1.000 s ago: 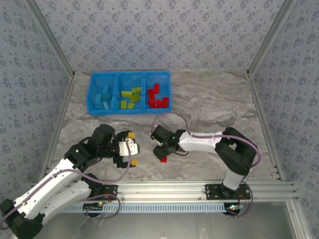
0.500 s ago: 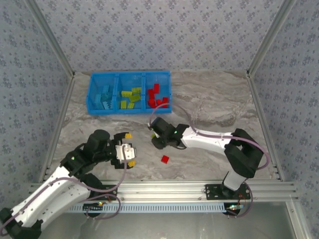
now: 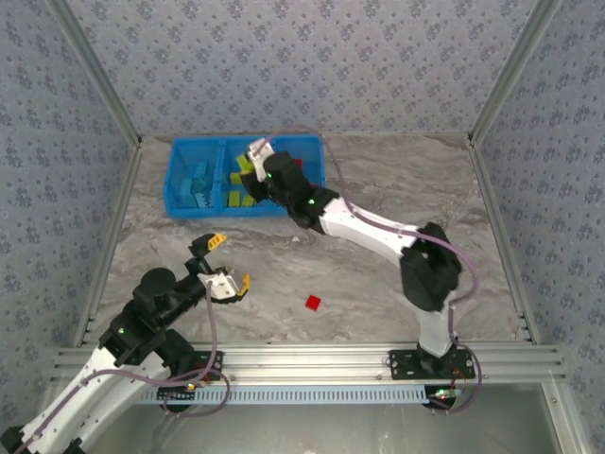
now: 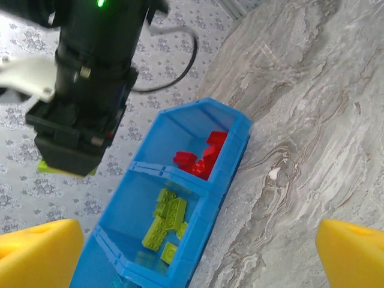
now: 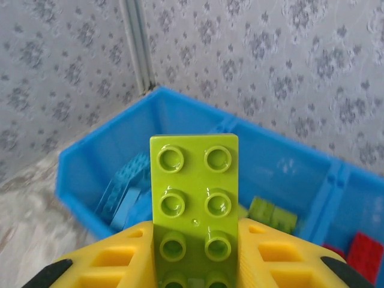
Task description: Sort the legos into containers by color
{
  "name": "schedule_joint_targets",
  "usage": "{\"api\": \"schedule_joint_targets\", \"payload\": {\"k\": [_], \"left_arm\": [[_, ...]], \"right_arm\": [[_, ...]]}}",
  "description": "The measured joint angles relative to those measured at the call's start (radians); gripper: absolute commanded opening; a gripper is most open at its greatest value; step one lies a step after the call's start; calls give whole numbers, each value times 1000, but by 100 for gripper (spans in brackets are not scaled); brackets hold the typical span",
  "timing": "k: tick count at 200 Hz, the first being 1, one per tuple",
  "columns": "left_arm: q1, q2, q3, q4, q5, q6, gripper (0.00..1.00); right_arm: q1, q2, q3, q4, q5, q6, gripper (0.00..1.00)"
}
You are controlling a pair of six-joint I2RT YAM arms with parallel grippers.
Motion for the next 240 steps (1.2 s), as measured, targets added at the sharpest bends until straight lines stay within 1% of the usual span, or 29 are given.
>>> {"api": "schedule_joint_targets", "payload": {"k": [14,23,35,43,70,91,107,122,133,149,164,188,209,223,230,240], "left_arm": [[2,14,0,2,-14,-4,99],[6,22,0,5,-22,-9,99],[13,28,0,11,-34,-19,99],[15,29,0,18,-41,-26,99],[29,31,0,45,-57,-42,99],[39,31,0,58,-72,-54,99],[41,31,0,61,-79,-63,99],[44,32,0,63,-80,-68,99],[44,39,0,63,-80,-68,99],[44,59,0,61,-79,-68,99],[44,80,0,60,-75,-68,99],[44,109,0,49,-55,-68,99],[44,140,1,16,5,-62,99],[44,167,2,-14,61,-51,99],[43,183,3,-27,84,-48,99],[43,209,6,-49,116,-42,99]], "right_arm": [[-16,116,136,-32,-1,-12,36],[-27,194,229,-70,-6,-16,39],[-39,282,344,-121,-14,-22,51],[-45,349,435,-176,-21,-19,55],[-61,541,759,-382,-38,-32,57],[-62,646,1022,-568,-42,-34,57],[-61,702,1219,-701,-52,-45,58],[-60,698,1298,-791,-56,-63,59],[-59,686,1320,-850,-60,-84,61],[-59,662,1325,-958,-77,-131,70],[-60,646,1325,-1065,-107,-183,75],[-65,615,1325,-1265,-154,-267,78],[-80,570,1322,-1414,-211,-296,80],[-98,484,1222,-1479,-262,-312,85],[-106,422,1128,-1490,-280,-319,88],[-114,310,948,-1489,-292,-334,92]]}}
